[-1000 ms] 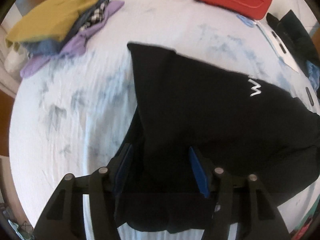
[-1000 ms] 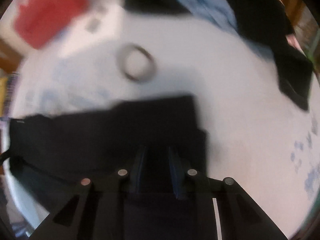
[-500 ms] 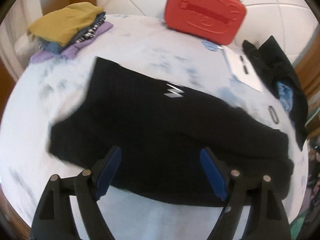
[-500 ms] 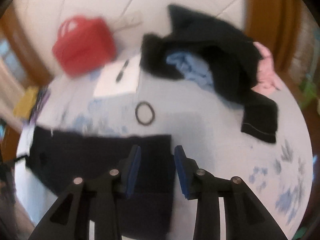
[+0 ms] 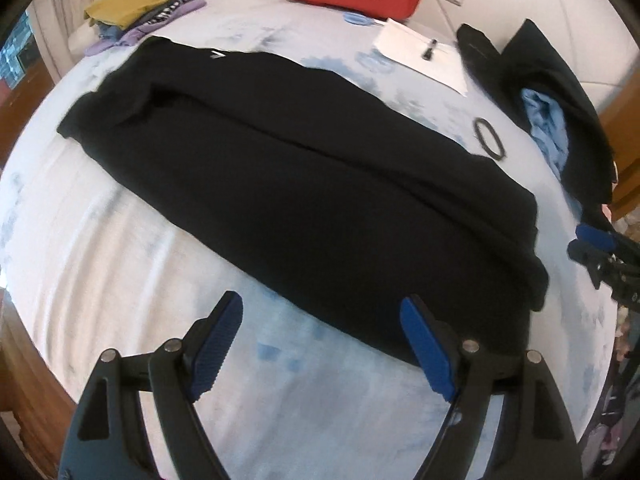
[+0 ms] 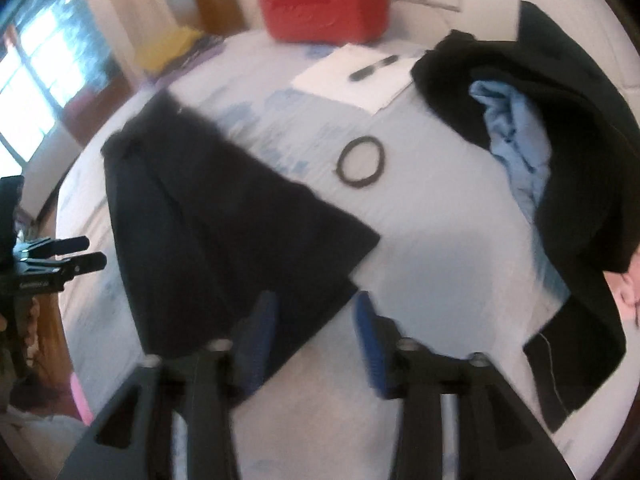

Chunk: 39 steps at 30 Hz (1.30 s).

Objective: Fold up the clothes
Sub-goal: 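Grasp the shirt hem with the left gripper while the right gripper grasps the hem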

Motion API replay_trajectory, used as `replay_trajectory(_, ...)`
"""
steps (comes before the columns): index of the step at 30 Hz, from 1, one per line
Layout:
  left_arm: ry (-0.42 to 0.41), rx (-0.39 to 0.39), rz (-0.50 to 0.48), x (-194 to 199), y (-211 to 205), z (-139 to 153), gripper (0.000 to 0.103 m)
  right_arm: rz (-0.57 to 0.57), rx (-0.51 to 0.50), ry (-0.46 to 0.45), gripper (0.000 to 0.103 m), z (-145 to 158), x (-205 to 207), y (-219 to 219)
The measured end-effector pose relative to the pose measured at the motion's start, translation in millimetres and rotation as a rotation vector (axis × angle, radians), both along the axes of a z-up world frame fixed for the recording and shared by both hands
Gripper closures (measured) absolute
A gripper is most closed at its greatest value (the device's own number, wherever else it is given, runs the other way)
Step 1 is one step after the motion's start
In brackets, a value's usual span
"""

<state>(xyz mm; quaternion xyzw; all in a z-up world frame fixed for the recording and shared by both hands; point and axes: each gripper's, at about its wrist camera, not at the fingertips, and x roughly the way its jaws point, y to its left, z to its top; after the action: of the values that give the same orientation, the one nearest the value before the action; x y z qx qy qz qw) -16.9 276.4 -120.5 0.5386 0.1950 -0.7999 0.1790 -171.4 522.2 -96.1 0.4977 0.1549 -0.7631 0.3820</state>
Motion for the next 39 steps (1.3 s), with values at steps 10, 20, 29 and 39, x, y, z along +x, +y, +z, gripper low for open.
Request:
replay_trajectory(10,-0.03,0.018,0.123,1,83,-16,0.021,0.182,0.011,-0.006,0.019,-13,-20,1)
replay_trajectory(20,-0.076,-0.013,0.26,-5,173,-32,0.021,0.434,0.007,-0.025,0.038,-41,-58,-2)
replay_trajectory(29,-0.05,-0.091,0.341,-23,188,-39,0.019,0.585,0.017,0.025,0.038,-51,-66,-20)
replay_trajectory(39,-0.02,-0.094,0.326,-24,186,-35,0.047,0.66,0.012,0.09,0.038,-55,-61,-27)
